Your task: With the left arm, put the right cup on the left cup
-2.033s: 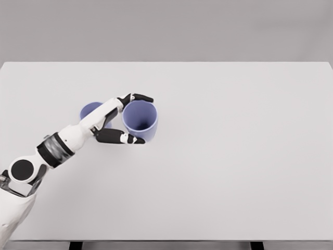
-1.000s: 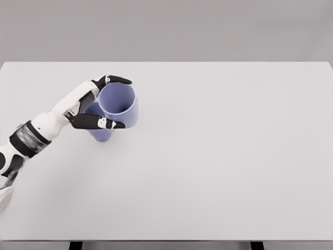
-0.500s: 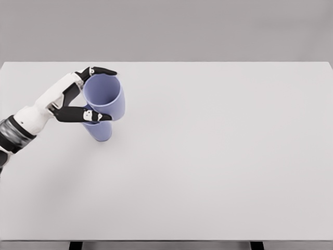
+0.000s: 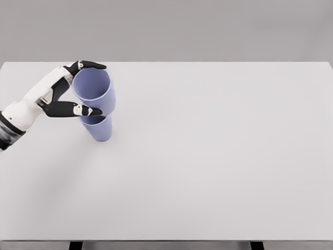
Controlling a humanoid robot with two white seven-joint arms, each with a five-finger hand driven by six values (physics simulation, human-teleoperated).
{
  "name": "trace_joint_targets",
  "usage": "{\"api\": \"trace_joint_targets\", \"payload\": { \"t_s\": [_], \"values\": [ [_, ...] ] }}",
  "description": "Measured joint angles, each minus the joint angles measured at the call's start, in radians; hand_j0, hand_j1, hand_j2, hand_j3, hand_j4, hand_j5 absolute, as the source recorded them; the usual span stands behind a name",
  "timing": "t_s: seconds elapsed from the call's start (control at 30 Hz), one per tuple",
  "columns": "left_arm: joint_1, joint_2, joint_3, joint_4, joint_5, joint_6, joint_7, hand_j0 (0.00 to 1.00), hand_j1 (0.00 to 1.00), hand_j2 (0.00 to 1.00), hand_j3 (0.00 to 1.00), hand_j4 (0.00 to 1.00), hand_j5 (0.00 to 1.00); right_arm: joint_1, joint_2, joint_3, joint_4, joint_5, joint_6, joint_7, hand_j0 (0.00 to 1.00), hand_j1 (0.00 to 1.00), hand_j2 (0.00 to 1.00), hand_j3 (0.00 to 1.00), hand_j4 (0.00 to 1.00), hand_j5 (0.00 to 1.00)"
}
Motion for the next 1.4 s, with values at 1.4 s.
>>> {"api": "trace_joint_targets", "payload": {
  "t_s": [1.4],
  "values": [
    [0.018,0.033,0.013,0.082,-0.001,0.042,0.0,0.75,0.75,0.75,0.75,0.75,0.75,0.0,0.0,0.0,0.0,0.0,0.0,0.0,1.0,1.0,1.0,1.0,1.0,1.0]
  ]
}}
